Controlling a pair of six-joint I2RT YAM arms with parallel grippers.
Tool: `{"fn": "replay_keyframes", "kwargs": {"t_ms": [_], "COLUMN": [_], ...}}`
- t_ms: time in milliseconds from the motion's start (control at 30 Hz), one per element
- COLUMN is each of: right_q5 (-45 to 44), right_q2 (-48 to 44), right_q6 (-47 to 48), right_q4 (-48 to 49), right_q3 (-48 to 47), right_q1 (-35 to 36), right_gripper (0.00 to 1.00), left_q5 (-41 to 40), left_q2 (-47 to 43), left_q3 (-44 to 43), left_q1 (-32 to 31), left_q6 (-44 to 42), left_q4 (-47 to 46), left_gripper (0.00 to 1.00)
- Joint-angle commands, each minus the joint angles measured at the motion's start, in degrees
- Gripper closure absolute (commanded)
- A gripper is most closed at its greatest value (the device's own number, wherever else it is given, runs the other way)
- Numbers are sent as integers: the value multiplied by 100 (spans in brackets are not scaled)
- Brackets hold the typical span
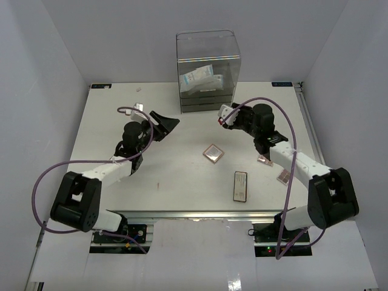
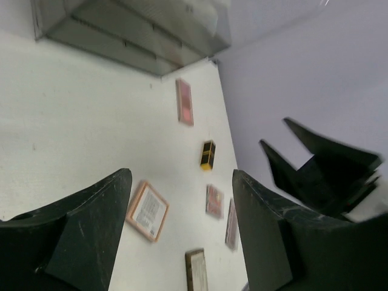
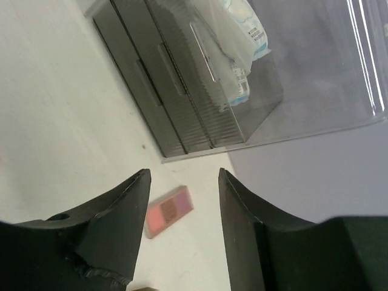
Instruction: Organize the makeup
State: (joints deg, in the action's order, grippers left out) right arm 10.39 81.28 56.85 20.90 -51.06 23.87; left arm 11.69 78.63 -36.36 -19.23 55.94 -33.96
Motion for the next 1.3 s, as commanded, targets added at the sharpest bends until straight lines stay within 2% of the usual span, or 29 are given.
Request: {"fn": "replay_keyframes", "kwargs": {"t_ms": [0, 67, 133, 267, 333, 433, 633, 900, 1267], "right_q5": [1693, 2710, 3566, 5246, 5778, 5882, 6012, 5919, 5905], "right_q2": [-668, -759, -854, -841, -797, -781, -793, -810, -998], "right_q6": [-1684, -1938, -2149, -2963, -3286, -3684, -3868, -3891, -4156], "right_q4": [-1932, -2698, -3042, -3073, -3028, -2705, -2496, -2365, -1901], "right_q3": [-701, -805, -835, -673, -472, -79, 216, 394, 567], "right_q1": [-364, -569, -1016, -1889, -2148, -2451, -3024, -3187, -3207], "right_gripper": [30, 24, 19, 8, 5, 5, 10, 24, 28], "left_q5": [1581, 1820, 1920, 1799, 1618, 1235, 382, -352, -1080], "left_q2": [688, 1142, 1464, 2067, 2351, 2883, 4111, 5228, 5787], "left_q3": [-238, -374, -497, -854, -1131, -1440, -2187, -3768, -4533], "left_q1": [33, 18, -26, -193, -291, -391, -516, -651, -689], "left_q6": [-38, 128, 228, 310, 446, 740, 1530, 1823, 2283], "left_q4": [-388, -731, -1011, -1459, -1725, -2099, -2969, -2918, -2591], "left_gripper": [7, 3, 2, 2, 4, 7, 22, 29, 38]}}
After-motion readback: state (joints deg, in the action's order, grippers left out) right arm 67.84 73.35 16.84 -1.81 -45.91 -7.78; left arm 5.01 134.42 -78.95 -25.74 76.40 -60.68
